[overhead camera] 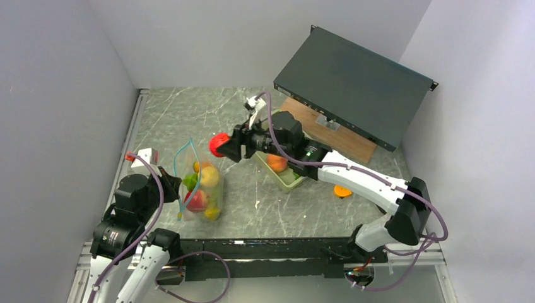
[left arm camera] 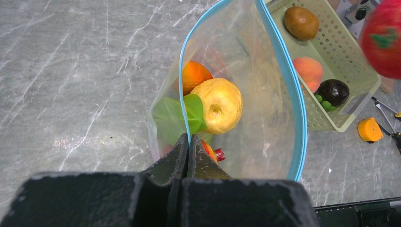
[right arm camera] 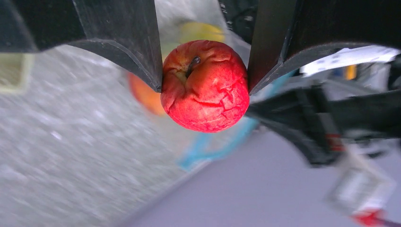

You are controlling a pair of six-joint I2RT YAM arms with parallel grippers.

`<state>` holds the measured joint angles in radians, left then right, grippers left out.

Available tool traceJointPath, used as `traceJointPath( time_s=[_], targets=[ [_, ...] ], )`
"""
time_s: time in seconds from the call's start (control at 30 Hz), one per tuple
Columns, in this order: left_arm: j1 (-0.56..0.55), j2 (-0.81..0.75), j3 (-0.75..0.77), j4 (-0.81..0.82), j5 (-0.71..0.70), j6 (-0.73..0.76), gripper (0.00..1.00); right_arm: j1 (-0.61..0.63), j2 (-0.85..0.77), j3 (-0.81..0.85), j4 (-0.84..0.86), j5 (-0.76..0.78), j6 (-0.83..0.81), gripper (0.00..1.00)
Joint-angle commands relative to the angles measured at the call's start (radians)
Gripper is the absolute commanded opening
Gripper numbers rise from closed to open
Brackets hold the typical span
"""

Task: Place the food in the zip-top bag and seal the zipper
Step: Place the fake fruit in the zipper food storage bag.

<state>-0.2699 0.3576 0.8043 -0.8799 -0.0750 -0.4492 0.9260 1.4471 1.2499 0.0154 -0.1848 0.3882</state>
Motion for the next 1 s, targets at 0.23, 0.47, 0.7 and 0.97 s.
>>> traceJointPath(
  time_s=[0.23, 0.47, 0.7, 0.97],
  targets=[
    [-0.003, -0.023, 0.003, 0.033, 0.012, 0.004, 0.0, 0.185, 0.2, 0.362, -0.008, -0.097, -0.091, 0.27],
    [-0.003, -0.054, -0.004, 0.042, 0.019, 0.007, 0.0, 0.206, 0.301, 0.469, -0.159, 0.004, -0.122, 0.41],
    [-0.003, -0.047, -0.004, 0.042, 0.019, 0.007, 0.0, 0.239, 0.339, 0.512, -0.245, 0.155, -0.187, 0.57],
    [-0.003, -0.028, 0.001, 0.036, 0.016, 0.007, 0.0, 0.292, 0.365, 0.556, -0.294, 0.293, -0.27, 0.71]
  ],
)
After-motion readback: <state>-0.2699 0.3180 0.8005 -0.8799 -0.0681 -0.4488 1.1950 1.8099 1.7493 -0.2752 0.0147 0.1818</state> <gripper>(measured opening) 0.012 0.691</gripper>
